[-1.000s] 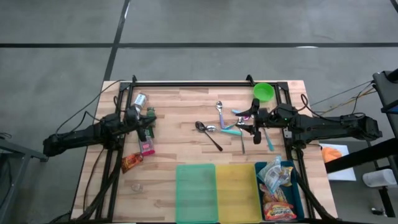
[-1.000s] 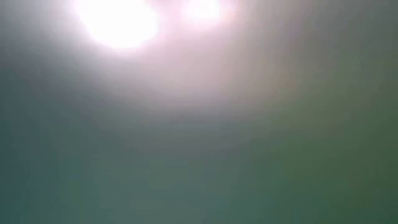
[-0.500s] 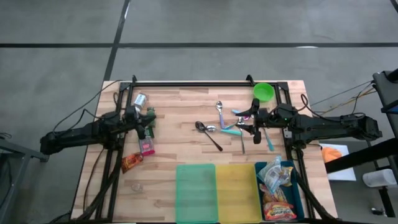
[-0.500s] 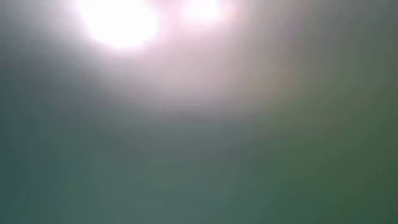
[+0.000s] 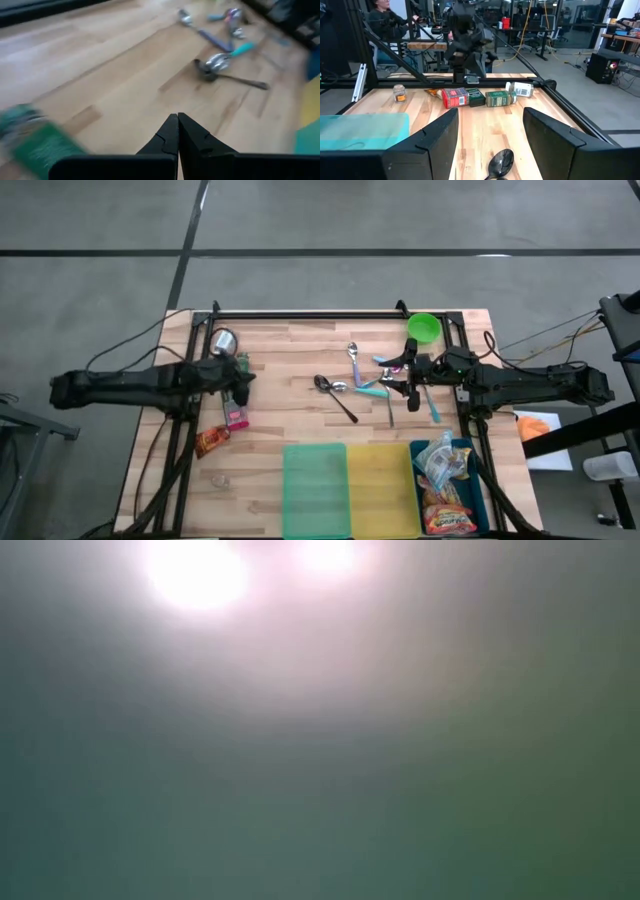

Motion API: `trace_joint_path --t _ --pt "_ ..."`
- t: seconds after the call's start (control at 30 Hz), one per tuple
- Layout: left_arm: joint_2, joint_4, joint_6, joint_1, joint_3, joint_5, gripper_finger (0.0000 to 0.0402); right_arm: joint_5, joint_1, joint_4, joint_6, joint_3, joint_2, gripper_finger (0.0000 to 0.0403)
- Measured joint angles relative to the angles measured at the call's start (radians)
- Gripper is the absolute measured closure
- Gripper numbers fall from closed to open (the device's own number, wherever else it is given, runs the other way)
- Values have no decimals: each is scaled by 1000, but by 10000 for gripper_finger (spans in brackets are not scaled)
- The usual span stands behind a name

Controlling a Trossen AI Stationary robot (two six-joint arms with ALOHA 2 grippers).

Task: Pick & Place Food Item
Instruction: Put the white seasoning bottle into the green bin

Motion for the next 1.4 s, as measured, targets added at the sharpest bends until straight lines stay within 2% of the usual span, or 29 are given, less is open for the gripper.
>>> trace_joint_path --t 0.2,0.33,0.63,0.97,1.2,1.4 --pt "49 -406 -141 2 266 -113 402 0 0 0 0 0 0 181" --pt "71 -528 -177 2 366 -118 402 0 0 0 0 0 0 181" --pt "195 -594 -301 9 380 -95 402 0 0 0 0 0 0 181" --pt "265 -615 -465 105 377 -57 402 -1 0 0 0 0 0 181" --pt "340 -579 -459 181 378 -34 402 -1 0 0 0 0 0 181" --pt "409 -515 -527 206 378 -34 402 -1 0 0 0 0 0 181"
